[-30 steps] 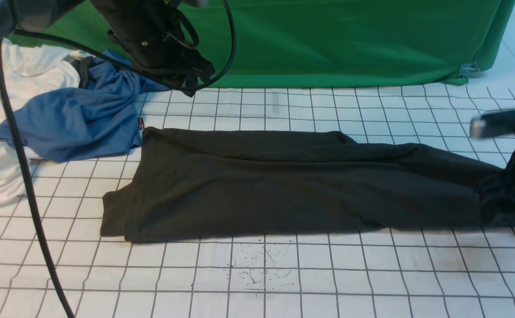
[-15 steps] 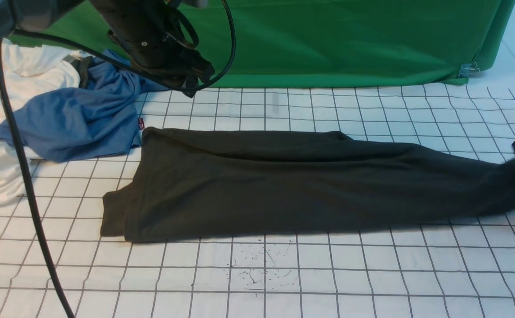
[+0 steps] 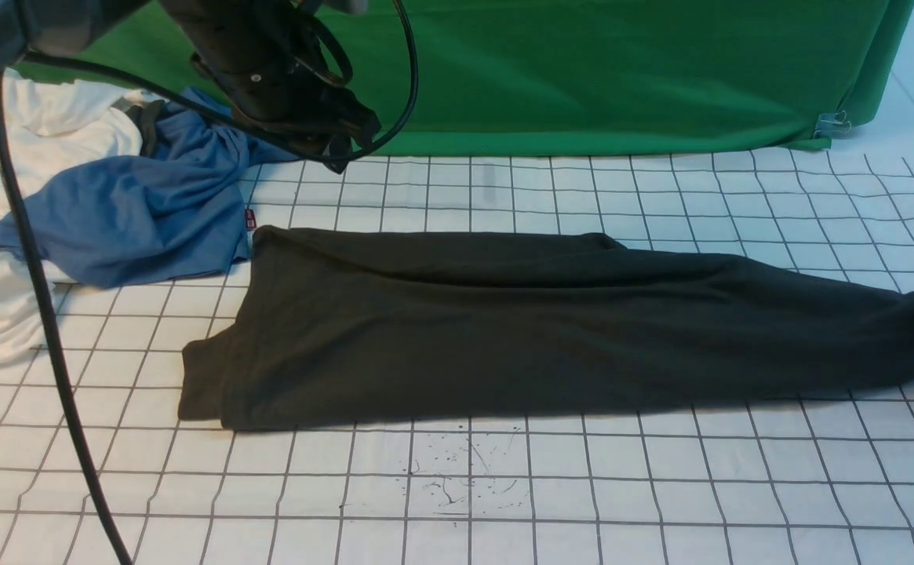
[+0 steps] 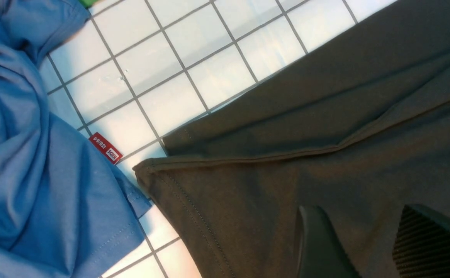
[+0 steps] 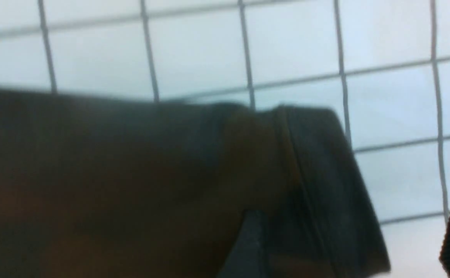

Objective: Fold a long-sleeved shirt over a white checkered tablecloth.
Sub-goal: 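Pull the folded dark garment lengthwise by its ends to straighten it flat on the table, then fold the right end of the dark garment over onto its left end with the right gripper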

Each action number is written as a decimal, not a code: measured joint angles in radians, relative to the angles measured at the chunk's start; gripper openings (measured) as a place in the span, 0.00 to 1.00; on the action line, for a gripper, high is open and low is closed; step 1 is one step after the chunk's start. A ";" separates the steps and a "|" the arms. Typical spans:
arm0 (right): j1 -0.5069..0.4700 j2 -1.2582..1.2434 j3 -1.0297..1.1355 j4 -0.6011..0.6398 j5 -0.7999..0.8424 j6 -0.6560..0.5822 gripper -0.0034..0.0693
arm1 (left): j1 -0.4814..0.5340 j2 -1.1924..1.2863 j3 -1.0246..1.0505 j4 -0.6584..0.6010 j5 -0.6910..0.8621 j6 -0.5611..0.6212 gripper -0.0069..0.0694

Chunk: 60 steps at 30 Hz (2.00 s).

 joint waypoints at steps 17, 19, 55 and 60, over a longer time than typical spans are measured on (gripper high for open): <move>0.000 0.121 -0.002 0.014 0.047 0.057 0.73 | 0.000 0.000 0.000 0.000 0.003 0.000 0.41; 0.000 0.120 -0.003 0.016 0.047 0.037 0.61 | 0.000 0.000 0.000 0.000 0.003 0.001 0.41; 0.791 0.013 -0.599 0.077 0.189 -0.116 0.11 | 0.109 -0.262 -0.065 0.201 0.146 -0.020 0.41; 0.934 0.157 -0.683 0.147 0.107 -0.112 0.11 | 0.225 -0.290 -0.065 0.110 0.147 -0.034 0.41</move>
